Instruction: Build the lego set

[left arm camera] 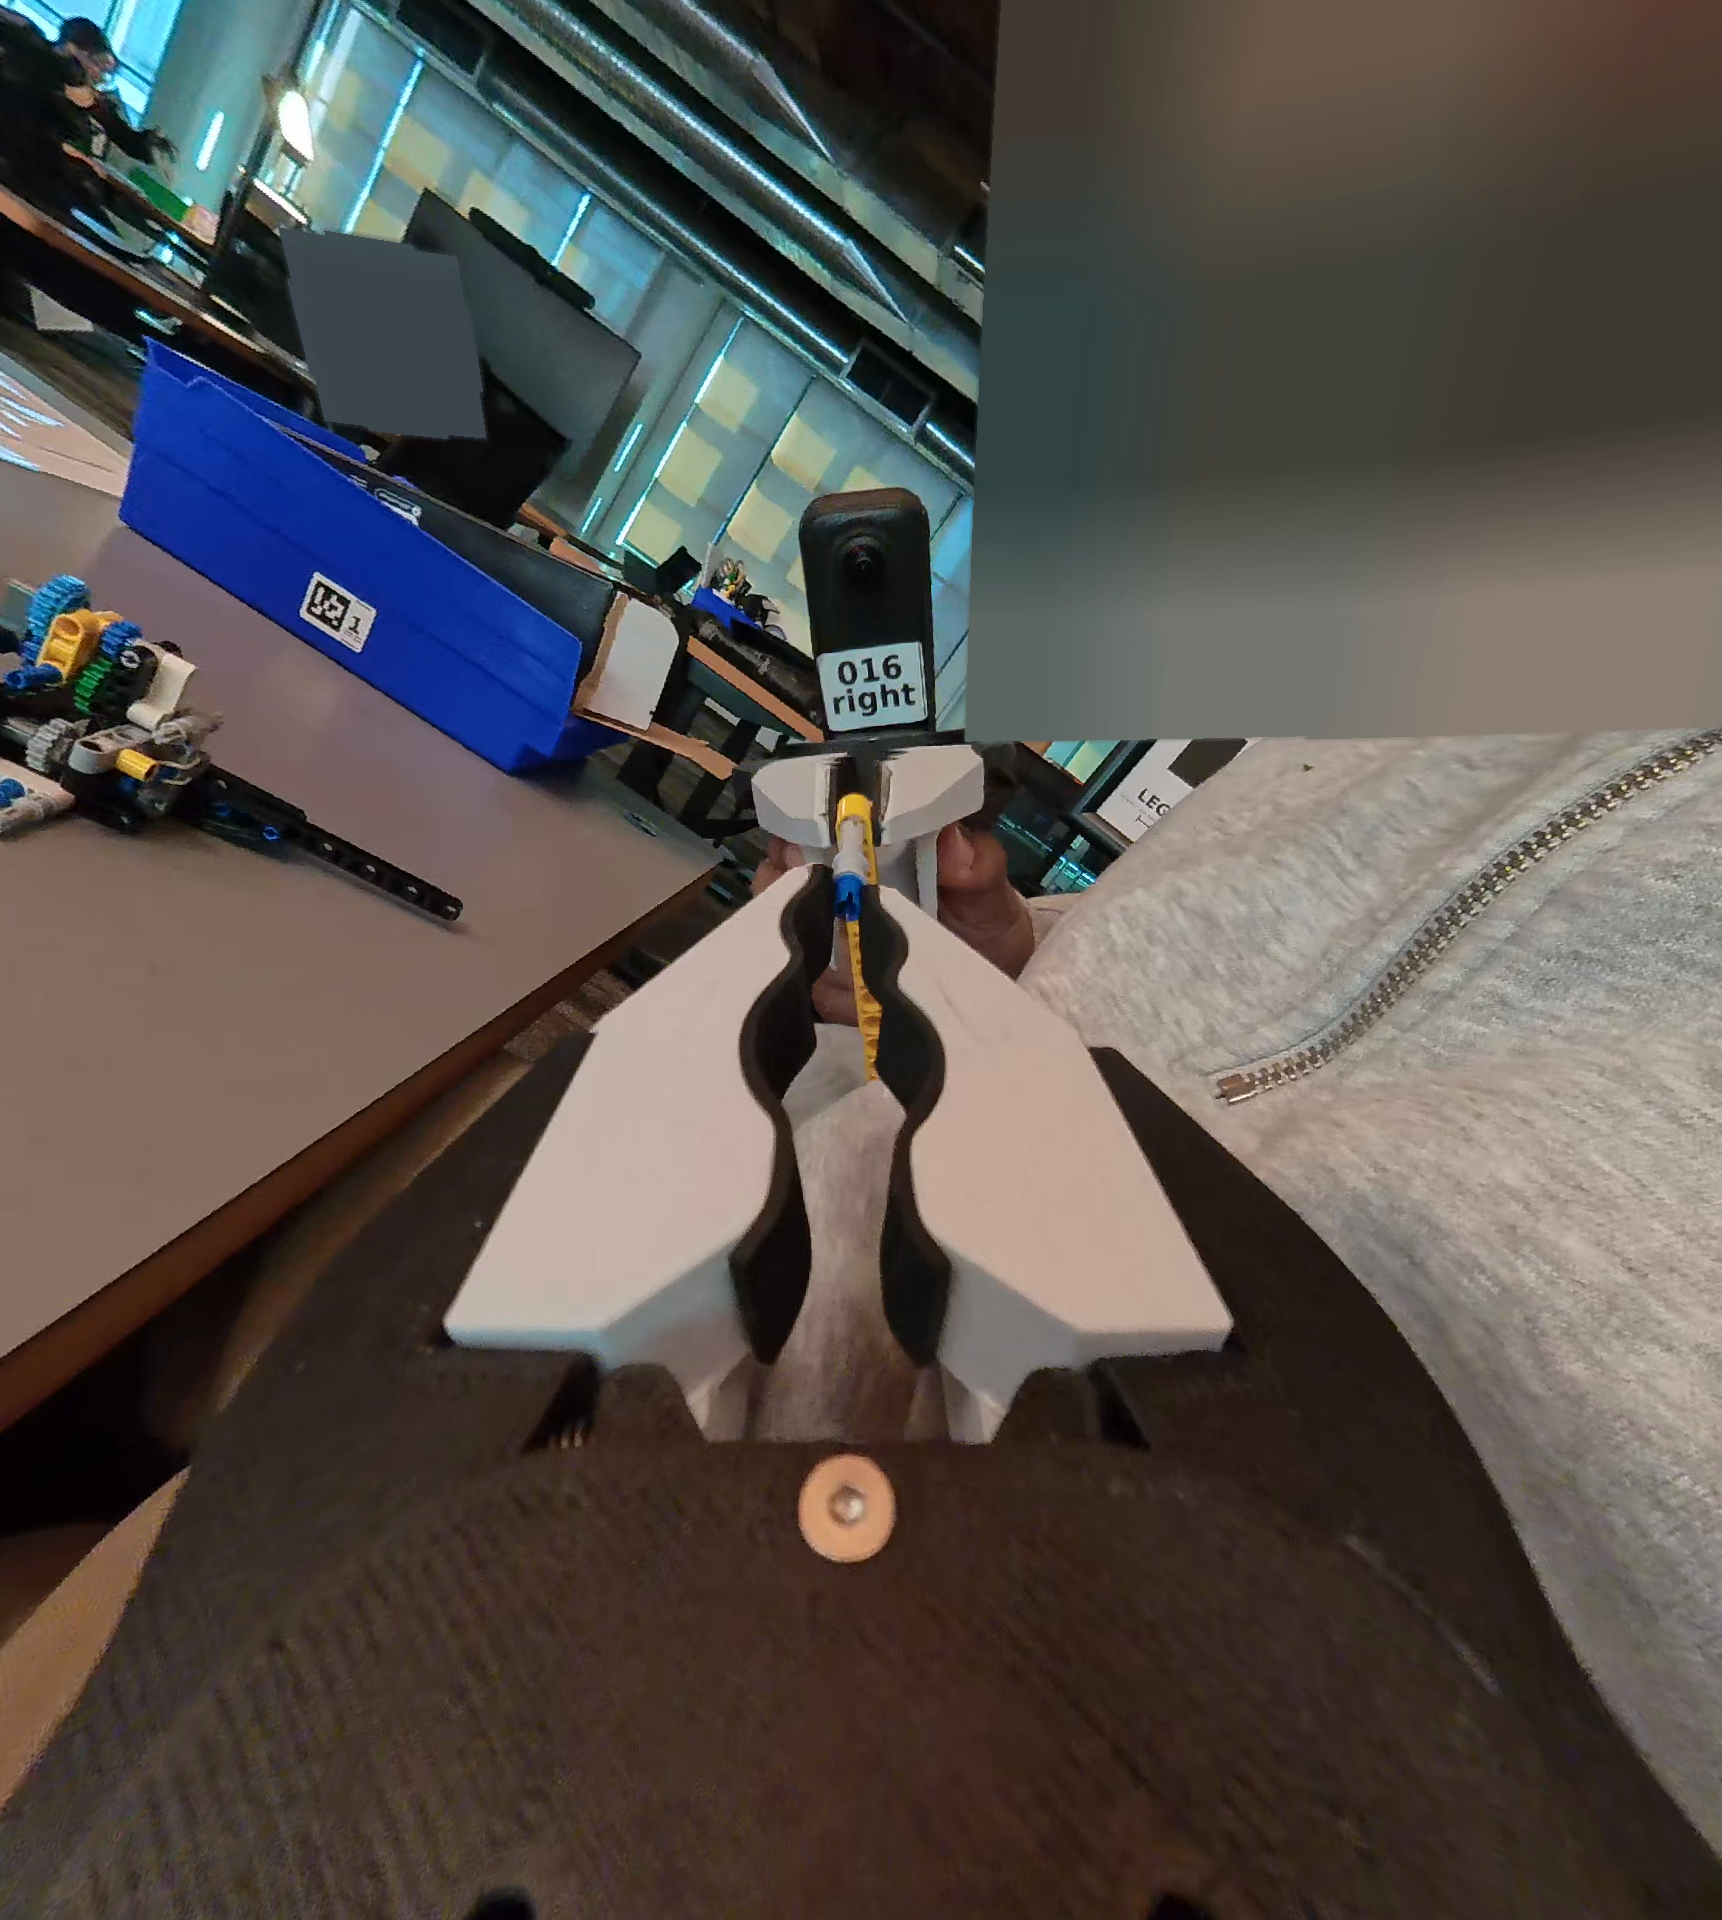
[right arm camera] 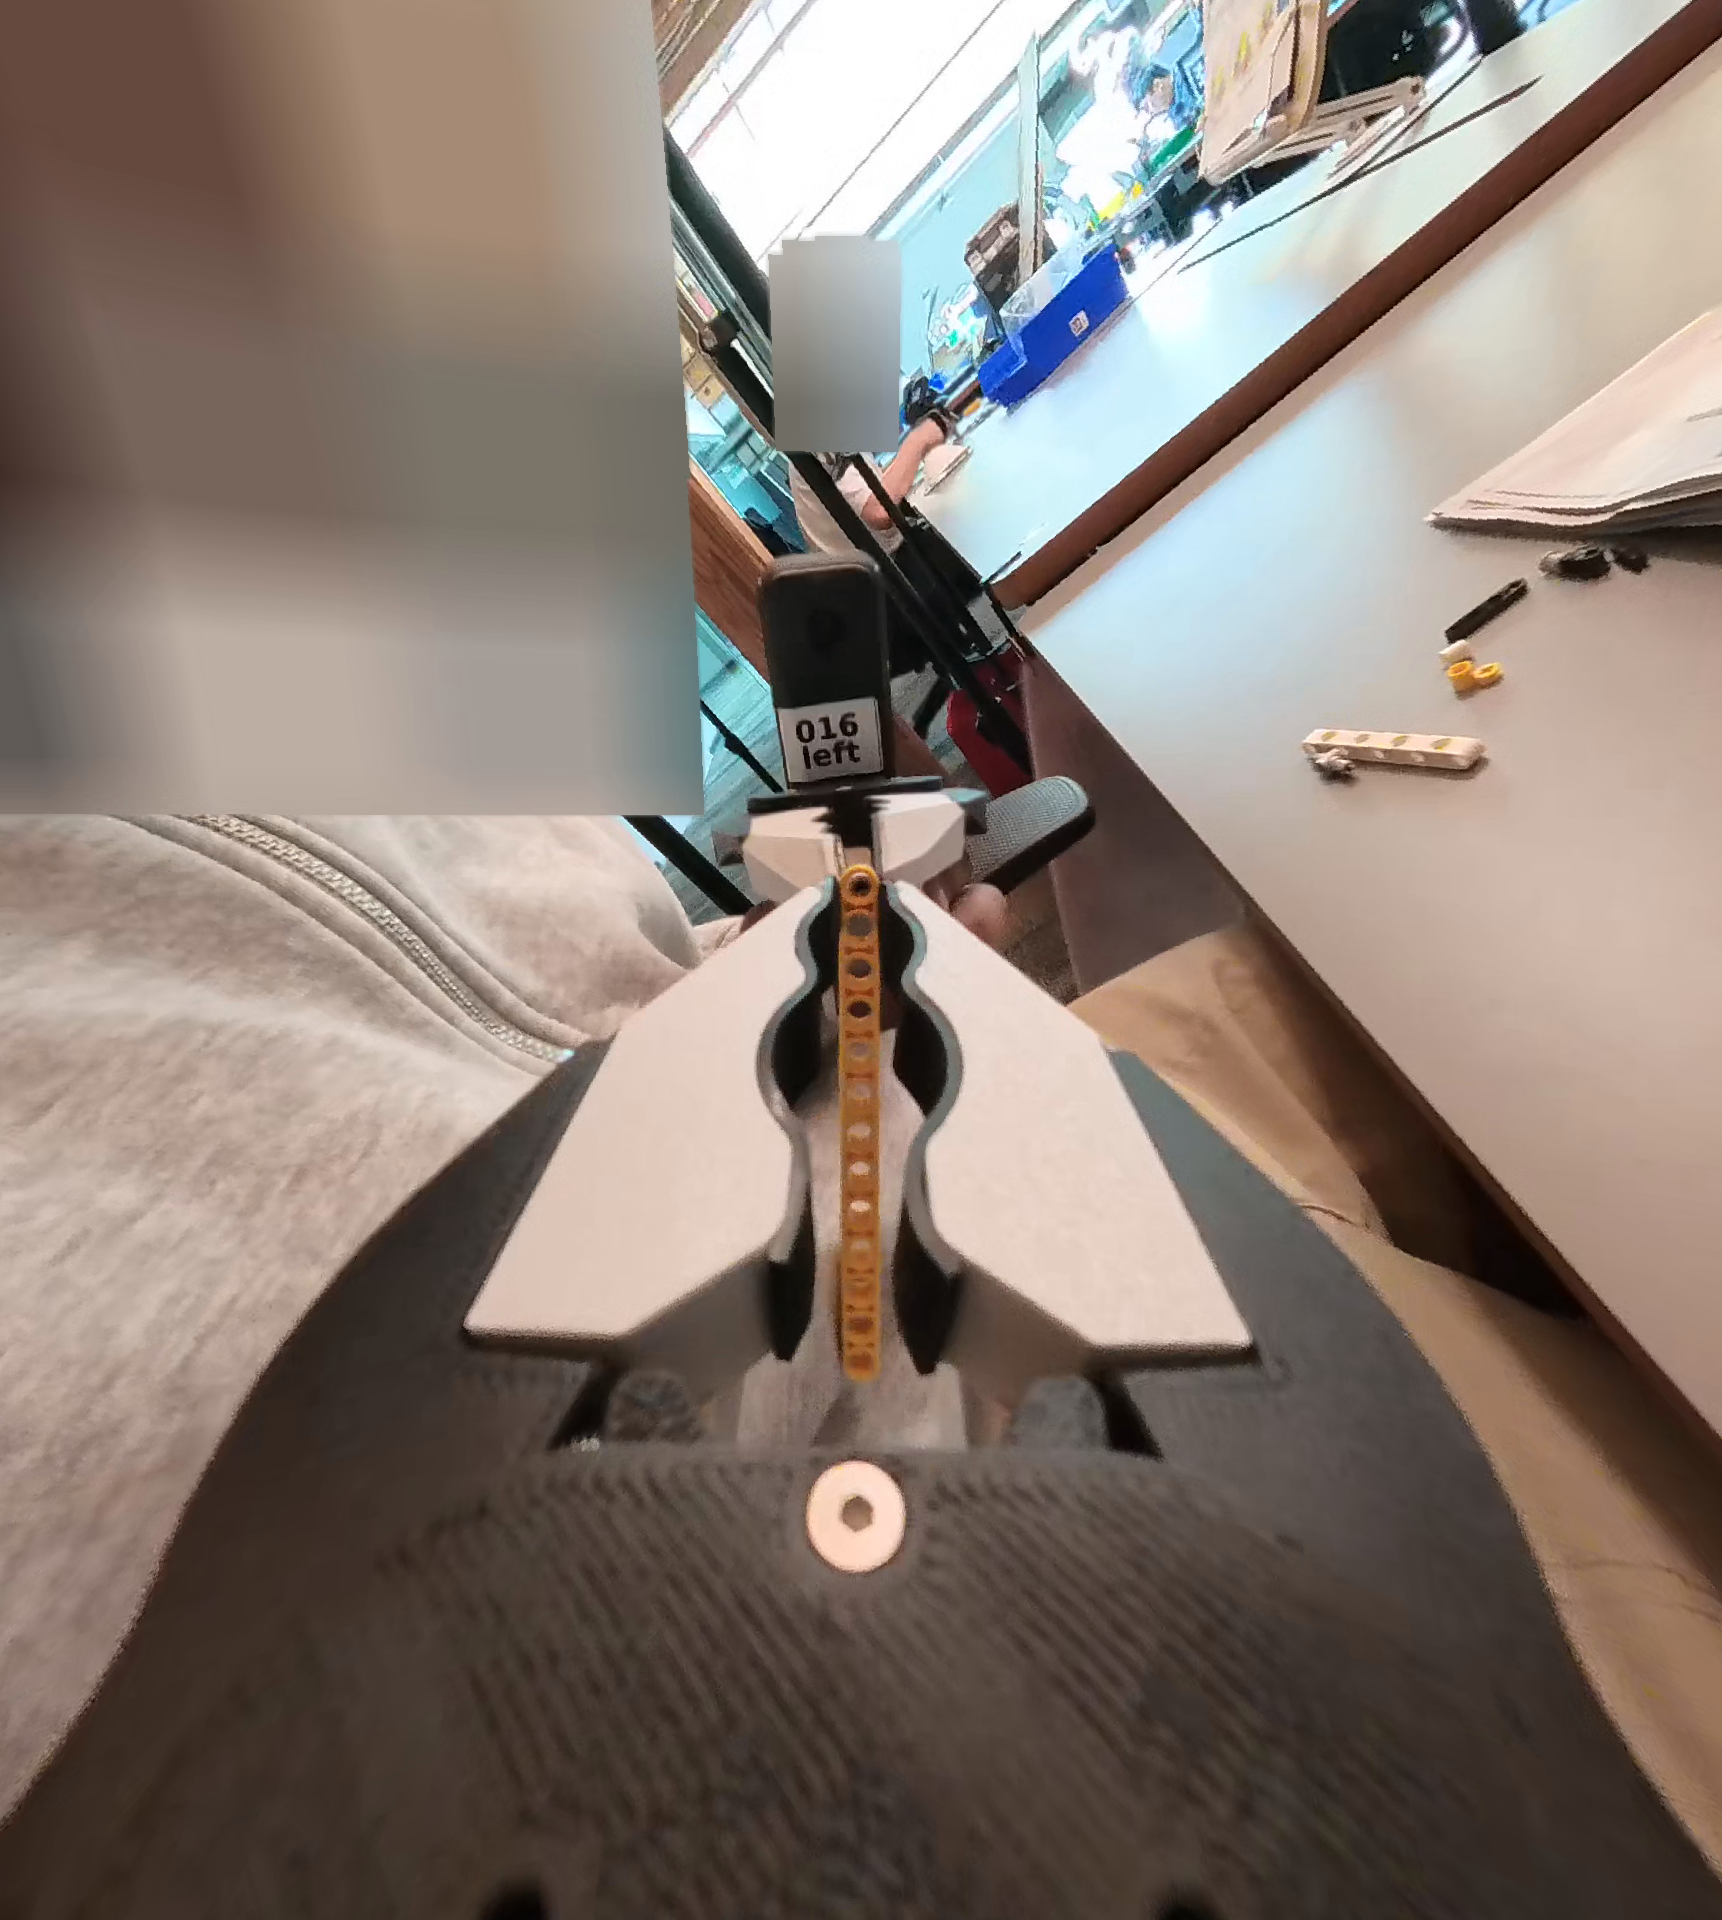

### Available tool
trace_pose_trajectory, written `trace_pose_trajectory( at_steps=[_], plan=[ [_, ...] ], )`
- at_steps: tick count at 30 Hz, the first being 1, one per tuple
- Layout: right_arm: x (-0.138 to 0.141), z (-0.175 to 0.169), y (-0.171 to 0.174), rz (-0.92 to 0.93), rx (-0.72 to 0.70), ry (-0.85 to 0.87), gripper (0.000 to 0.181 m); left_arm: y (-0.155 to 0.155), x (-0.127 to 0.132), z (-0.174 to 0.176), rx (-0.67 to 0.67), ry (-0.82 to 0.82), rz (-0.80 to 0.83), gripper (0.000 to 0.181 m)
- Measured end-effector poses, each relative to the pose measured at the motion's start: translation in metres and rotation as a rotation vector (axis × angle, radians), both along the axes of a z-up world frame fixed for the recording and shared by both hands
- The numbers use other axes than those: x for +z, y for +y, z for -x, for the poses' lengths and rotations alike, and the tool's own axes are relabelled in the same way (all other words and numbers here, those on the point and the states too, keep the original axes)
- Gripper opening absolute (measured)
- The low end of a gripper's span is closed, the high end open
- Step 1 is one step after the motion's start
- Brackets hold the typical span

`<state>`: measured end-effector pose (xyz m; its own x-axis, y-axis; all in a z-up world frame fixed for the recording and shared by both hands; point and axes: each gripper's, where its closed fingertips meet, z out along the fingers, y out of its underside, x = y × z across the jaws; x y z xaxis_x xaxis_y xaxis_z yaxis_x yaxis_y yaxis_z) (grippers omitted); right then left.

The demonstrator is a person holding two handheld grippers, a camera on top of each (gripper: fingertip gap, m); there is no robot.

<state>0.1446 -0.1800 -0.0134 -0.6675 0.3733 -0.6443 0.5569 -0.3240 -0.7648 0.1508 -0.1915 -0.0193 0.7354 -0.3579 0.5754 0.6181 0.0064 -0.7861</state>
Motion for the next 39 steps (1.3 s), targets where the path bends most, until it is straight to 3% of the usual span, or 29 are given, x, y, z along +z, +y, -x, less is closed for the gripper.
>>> trace_pose_trajectory(
  at_steps=[39],
  plan=[
    [-0.014, -0.014, 0.006, -0.192, 0.084, -0.036, 0.005, 0.008, -0.014, -0.012, -0.068, -0.032, 0.065, 0.002]
  ],
)
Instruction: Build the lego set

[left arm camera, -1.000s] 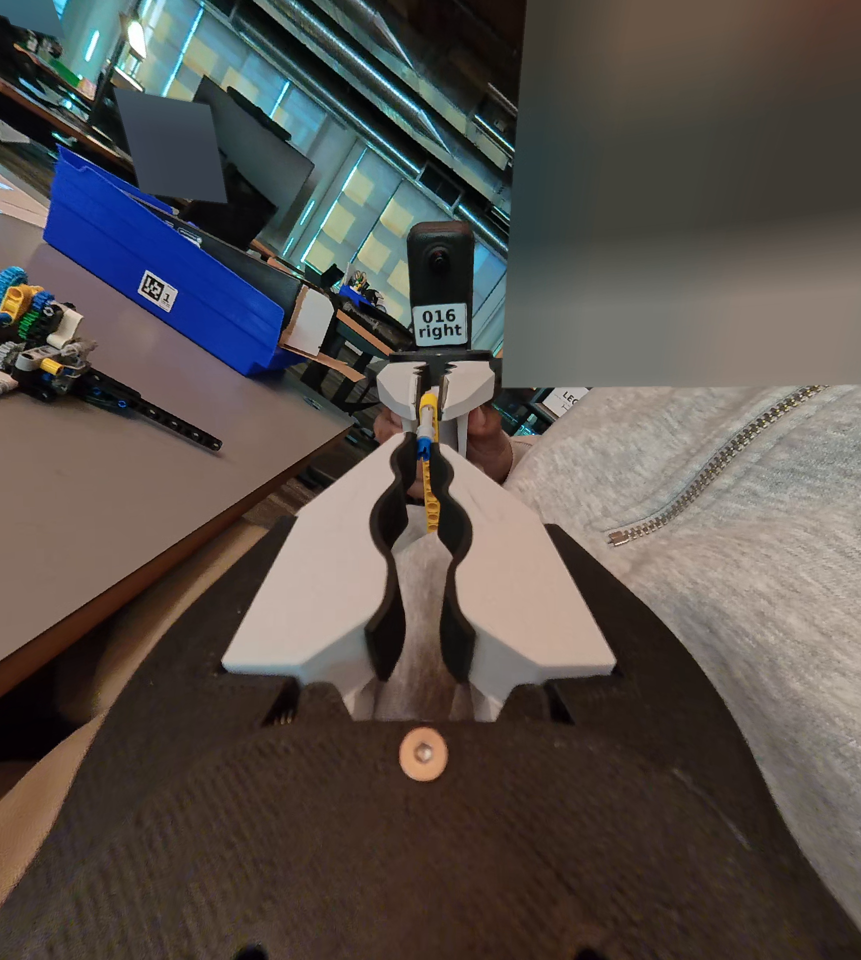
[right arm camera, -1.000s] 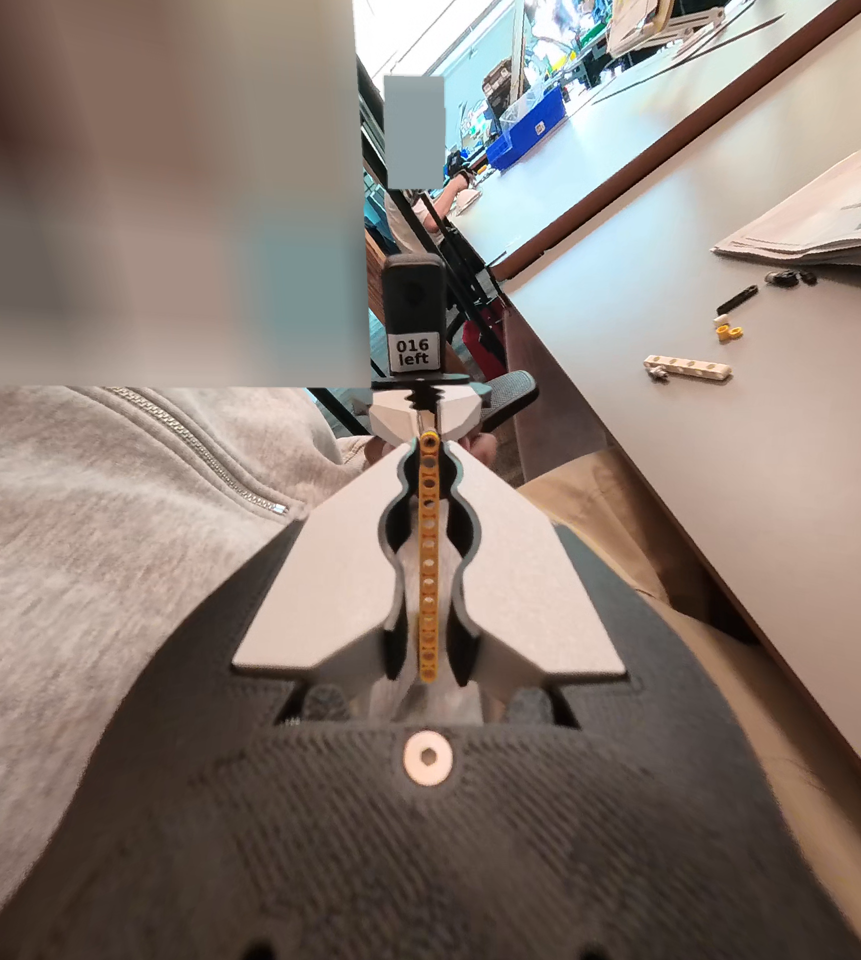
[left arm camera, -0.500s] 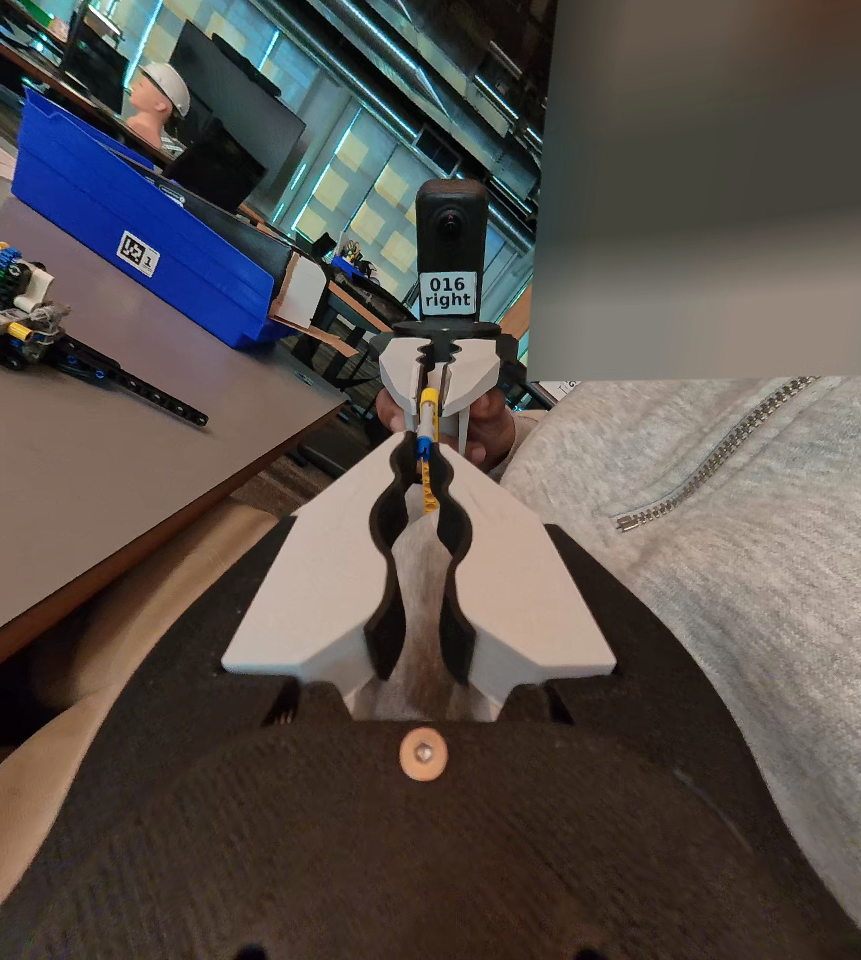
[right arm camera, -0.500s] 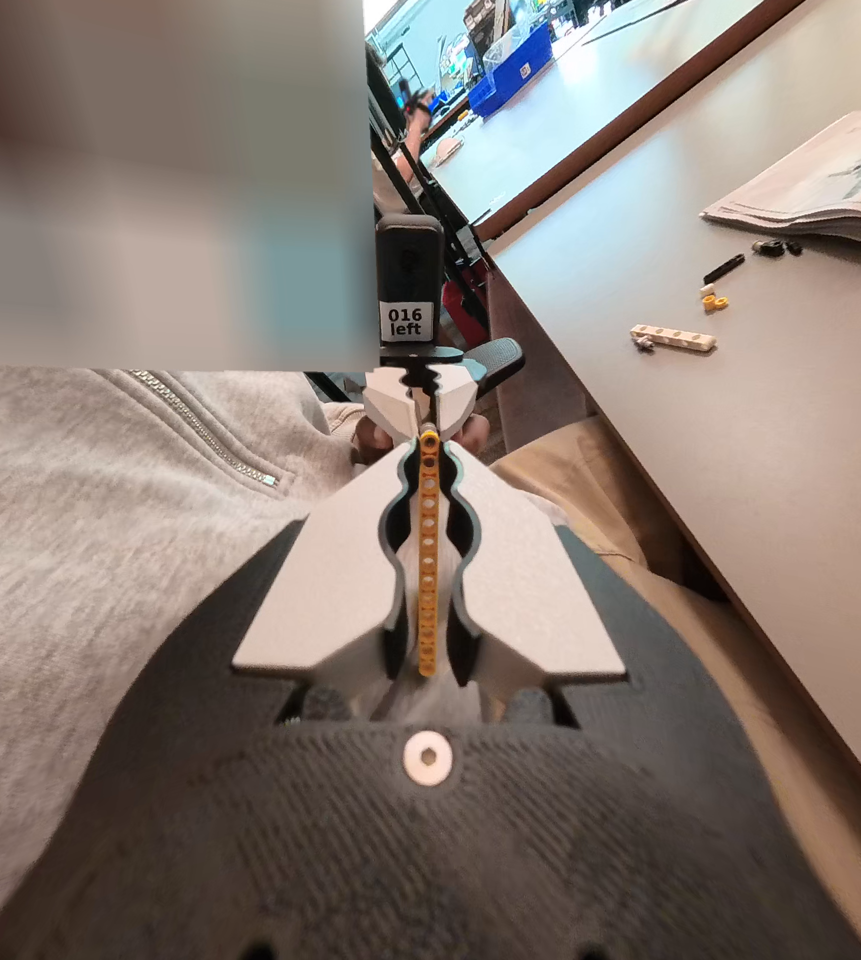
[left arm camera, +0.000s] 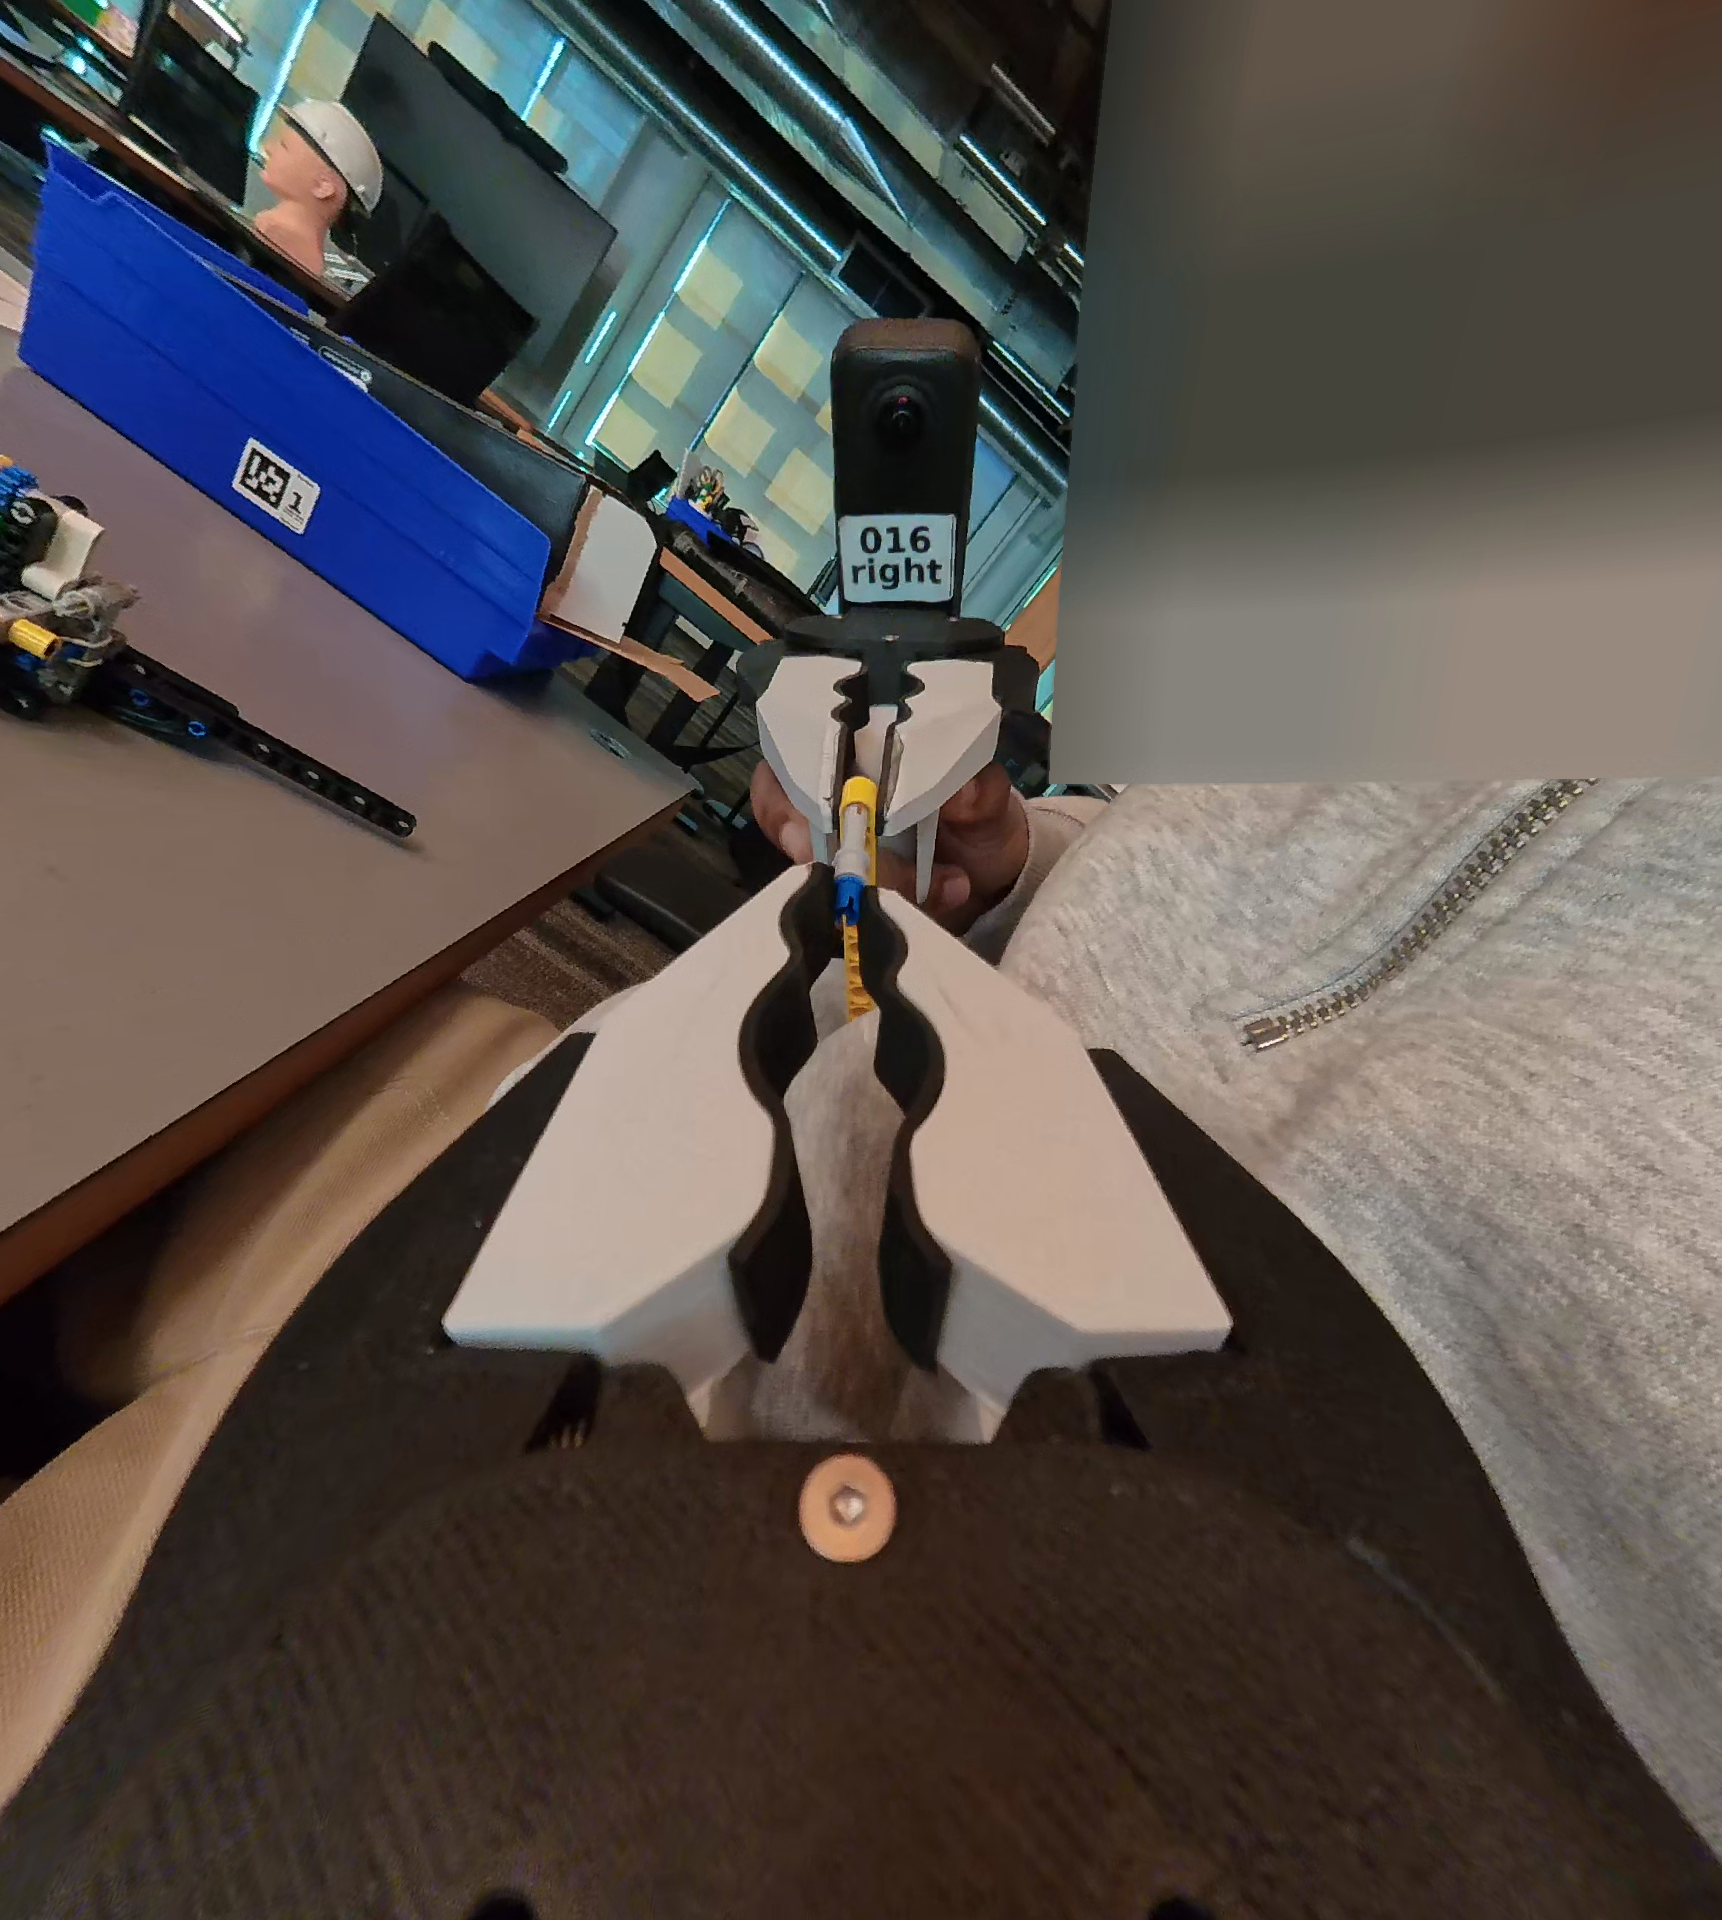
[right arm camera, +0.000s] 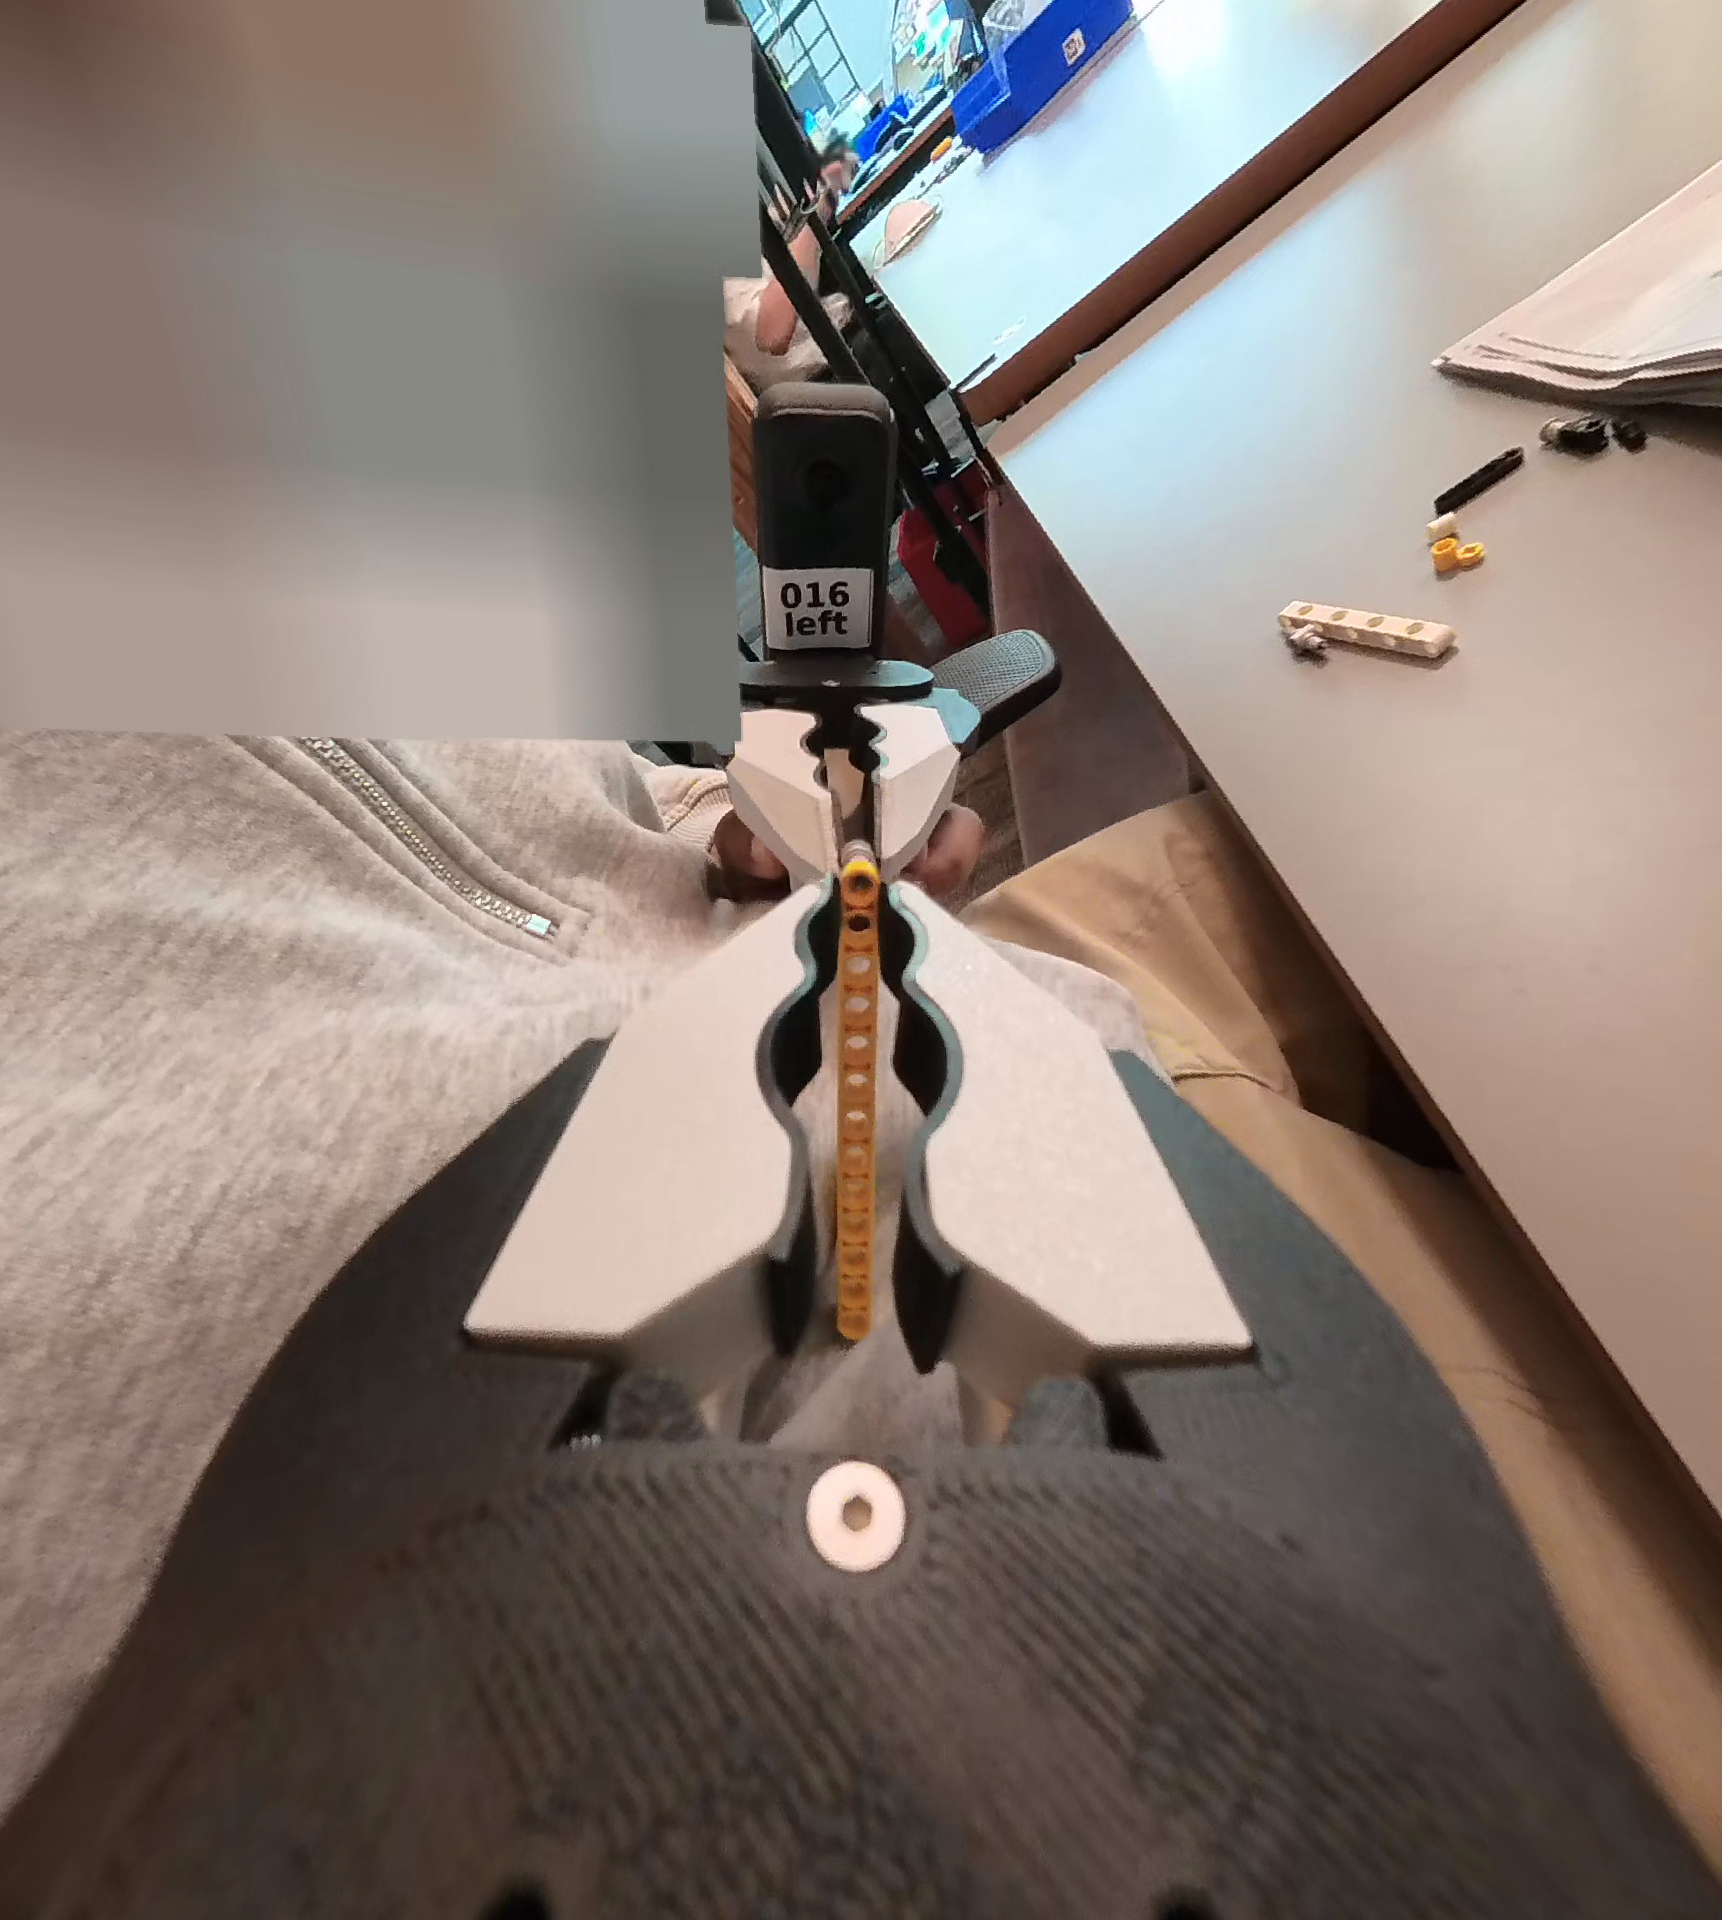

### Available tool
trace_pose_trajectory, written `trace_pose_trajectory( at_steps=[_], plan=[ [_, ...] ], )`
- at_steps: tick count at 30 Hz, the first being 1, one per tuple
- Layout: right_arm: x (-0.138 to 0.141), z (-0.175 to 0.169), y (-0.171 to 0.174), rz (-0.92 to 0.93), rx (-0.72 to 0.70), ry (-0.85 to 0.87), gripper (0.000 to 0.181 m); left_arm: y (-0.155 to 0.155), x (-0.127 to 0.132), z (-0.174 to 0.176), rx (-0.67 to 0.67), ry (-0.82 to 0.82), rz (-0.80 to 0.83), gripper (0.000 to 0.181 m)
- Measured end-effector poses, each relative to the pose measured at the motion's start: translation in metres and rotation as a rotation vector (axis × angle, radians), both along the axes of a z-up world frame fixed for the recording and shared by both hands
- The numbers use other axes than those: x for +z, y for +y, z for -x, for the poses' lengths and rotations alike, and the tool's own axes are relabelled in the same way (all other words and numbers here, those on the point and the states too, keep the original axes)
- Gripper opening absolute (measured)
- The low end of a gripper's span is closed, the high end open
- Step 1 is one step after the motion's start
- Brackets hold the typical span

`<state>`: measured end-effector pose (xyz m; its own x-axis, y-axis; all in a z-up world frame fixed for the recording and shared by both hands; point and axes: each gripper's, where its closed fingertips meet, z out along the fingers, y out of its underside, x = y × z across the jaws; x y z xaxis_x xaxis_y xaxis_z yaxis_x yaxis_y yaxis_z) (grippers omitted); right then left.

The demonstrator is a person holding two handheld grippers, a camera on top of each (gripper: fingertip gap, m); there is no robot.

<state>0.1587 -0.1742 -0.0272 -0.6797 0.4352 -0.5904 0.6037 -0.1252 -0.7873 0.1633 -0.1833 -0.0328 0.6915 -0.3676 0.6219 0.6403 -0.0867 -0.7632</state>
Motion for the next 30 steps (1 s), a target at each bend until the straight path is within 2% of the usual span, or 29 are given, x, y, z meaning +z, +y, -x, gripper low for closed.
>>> trace_pose_trajectory(
  at_steps=[30],
  plan=[
    [-0.0040, 0.0018, -0.0010, -0.170, 0.173, -0.025, 0.006, 0.0007, -0.0027, 0.0027, 0.008, 0.007, 0.012, 0.001]
  ],
)
